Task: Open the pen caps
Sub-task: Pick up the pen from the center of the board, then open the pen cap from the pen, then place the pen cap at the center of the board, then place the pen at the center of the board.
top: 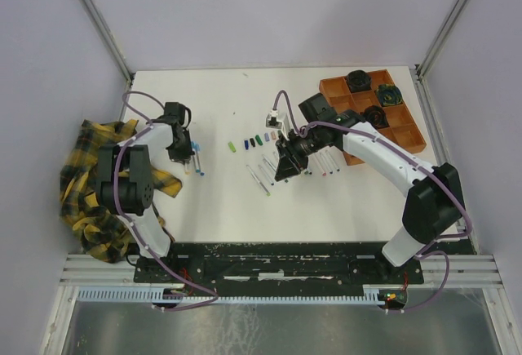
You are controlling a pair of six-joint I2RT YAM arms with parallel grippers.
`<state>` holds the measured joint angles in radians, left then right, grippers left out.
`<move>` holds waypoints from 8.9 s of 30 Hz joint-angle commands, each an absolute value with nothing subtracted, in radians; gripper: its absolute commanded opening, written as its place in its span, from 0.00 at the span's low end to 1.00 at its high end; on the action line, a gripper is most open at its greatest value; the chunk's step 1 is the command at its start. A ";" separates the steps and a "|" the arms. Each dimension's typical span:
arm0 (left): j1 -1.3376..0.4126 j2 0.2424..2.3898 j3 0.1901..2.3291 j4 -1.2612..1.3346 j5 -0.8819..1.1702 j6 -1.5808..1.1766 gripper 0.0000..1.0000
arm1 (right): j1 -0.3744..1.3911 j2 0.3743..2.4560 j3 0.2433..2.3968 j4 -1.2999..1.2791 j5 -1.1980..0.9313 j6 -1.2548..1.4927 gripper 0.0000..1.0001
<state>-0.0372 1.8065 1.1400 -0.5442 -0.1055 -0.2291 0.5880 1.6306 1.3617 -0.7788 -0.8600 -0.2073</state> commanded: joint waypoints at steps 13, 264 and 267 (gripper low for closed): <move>-0.060 0.985 0.900 -0.113 0.244 -0.439 0.03 | 0.568 1.248 1.238 -0.479 -0.914 -0.160 0.48; -0.242 1.508 0.792 -0.057 -0.301 -0.407 0.35 | 0.868 1.595 1.340 -0.467 -0.260 0.113 0.40; -0.243 1.550 0.814 -0.079 -0.327 -0.401 0.35 | 0.772 1.568 1.329 -0.497 -0.484 0.071 0.40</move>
